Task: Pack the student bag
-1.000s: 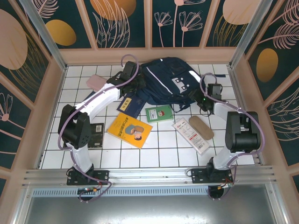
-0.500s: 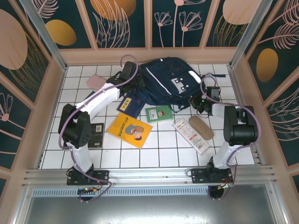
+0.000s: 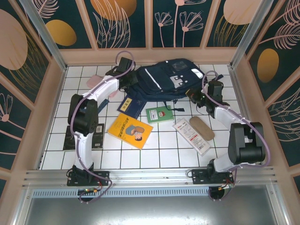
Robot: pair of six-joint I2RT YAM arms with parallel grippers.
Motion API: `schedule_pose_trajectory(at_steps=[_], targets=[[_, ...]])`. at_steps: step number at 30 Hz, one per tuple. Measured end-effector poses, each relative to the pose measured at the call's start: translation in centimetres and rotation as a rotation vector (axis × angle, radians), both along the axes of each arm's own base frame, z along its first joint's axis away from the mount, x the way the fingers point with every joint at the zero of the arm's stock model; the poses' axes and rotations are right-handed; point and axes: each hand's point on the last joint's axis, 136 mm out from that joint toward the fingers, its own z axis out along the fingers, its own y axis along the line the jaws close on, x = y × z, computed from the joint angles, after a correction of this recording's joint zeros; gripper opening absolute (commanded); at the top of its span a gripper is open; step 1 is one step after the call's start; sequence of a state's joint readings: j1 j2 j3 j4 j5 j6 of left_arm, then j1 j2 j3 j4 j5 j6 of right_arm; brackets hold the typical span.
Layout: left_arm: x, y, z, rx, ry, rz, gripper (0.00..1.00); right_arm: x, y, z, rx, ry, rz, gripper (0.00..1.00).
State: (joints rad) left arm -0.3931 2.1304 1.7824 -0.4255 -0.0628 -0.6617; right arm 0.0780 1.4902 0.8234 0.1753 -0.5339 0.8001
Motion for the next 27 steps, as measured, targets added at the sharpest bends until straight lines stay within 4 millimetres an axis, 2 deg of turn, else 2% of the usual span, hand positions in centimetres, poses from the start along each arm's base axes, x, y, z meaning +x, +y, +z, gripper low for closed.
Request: schedule_pose_trajectory(at_steps=[4, 6, 8, 12, 15, 17, 21, 27], targets=[[1.7, -0.7, -2.3, 0.034, 0.019, -0.027, 0.26, -0.4, 0.7, -0.4, 0.008, 0.027, 0.01, 0.0], [1.4, -0.6, -3.2, 0.044, 0.036, -0.035, 0.39, -0.4, 1.0, -0.9, 0.013, 0.045, 0.012, 0.0], [0.8, -0.4, -3.5, 0.046, 0.04, -0.043, 0.47, -0.5, 1.2, -1.6, 0.019, 0.07, 0.011, 0.0], [-2.4, 0.7, -3.4, 0.053, 0.061, -0.048, 0.5, -0.5, 1.6, -3.1, 0.017, 0.118, 0.011, 0.0], [-4.6, 1.1, -1.6, 0.052, 0.04, -0.054, 0.48, -0.2, 1.8, -4.2, 0.014, 0.148, 0.011, 0.0], [-5.6, 0.7, 0.0, 0.048, 0.007, -0.066, 0.47, 0.0, 1.8, -5.1, 0.012, 0.17, 0.007, 0.0], [-7.8, -2.6, 1.7, 0.03, -0.054, -0.138, 0.43, 0.4, 1.8, -6.6, 0.007, 0.221, 0.002, 0.0], [-13.2, -10.2, -0.3, 0.011, -0.06, -0.345, 0.37, 1.2, 2.0, -7.0, 0.012, 0.244, -0.002, 0.0]])
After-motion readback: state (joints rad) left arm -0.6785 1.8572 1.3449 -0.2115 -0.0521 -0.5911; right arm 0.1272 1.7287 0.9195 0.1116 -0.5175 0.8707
